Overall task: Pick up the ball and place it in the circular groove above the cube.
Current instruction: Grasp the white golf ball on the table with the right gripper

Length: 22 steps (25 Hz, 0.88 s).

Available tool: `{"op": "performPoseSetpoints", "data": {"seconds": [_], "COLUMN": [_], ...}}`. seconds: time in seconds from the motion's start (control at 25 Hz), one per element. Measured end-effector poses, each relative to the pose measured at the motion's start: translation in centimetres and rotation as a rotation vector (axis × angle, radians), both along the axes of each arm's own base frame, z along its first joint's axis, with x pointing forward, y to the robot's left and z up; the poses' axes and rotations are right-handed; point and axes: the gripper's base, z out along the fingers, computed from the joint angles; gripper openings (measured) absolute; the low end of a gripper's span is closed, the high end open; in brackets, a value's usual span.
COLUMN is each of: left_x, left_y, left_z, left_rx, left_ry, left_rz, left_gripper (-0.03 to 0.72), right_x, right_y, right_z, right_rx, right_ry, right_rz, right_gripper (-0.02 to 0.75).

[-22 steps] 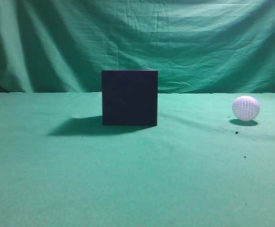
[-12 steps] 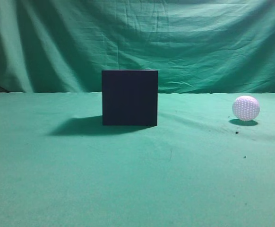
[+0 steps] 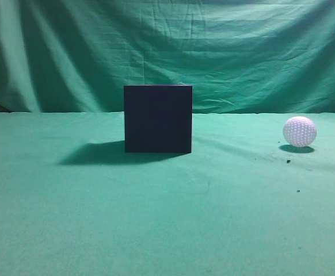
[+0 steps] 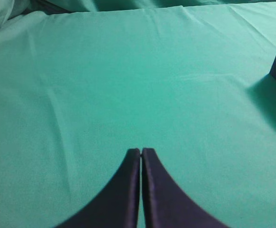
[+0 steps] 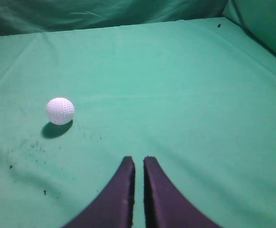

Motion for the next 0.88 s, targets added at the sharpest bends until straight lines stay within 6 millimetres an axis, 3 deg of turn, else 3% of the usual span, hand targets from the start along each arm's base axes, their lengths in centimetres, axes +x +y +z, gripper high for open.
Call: {"op": "performPoseSetpoints", "data": {"seconds": [0.12, 0.28, 0.44, 0.64, 0.88], "left_x": [0.0, 0.0, 0.0, 0.0, 0.0], "left_y": [0.0, 0.0, 0.0, 0.0, 0.0], "left_z": [0.0, 0.0, 0.0, 0.0, 0.0], "left_rx": [0.000, 0.000, 0.000, 0.000, 0.000], "left_ry": [0.000, 0.000, 0.000, 0.000, 0.000], "left_rz": [0.000, 0.000, 0.000, 0.000, 0.000], "left_gripper": [0.000, 0.000, 0.000, 0.000, 0.000], "right_x": [0.1, 0.5, 0.4, 0.3, 3.0], "right_y": [0.0, -0.1, -0.6, -0.4, 0.1], "right_z": [0.5, 2.7, 4.3, 6.8, 9.5], "right_rx": [0.029, 0.196, 0.213, 0.172, 0.138], "right_ry": [-0.055, -0.300, -0.474, -0.460, -0.191], "right_rz": [-0.004, -0.046, -0.085, -0.059, -0.019], "right_gripper": [0.048, 0.048, 0.048, 0.048, 0.048]}}
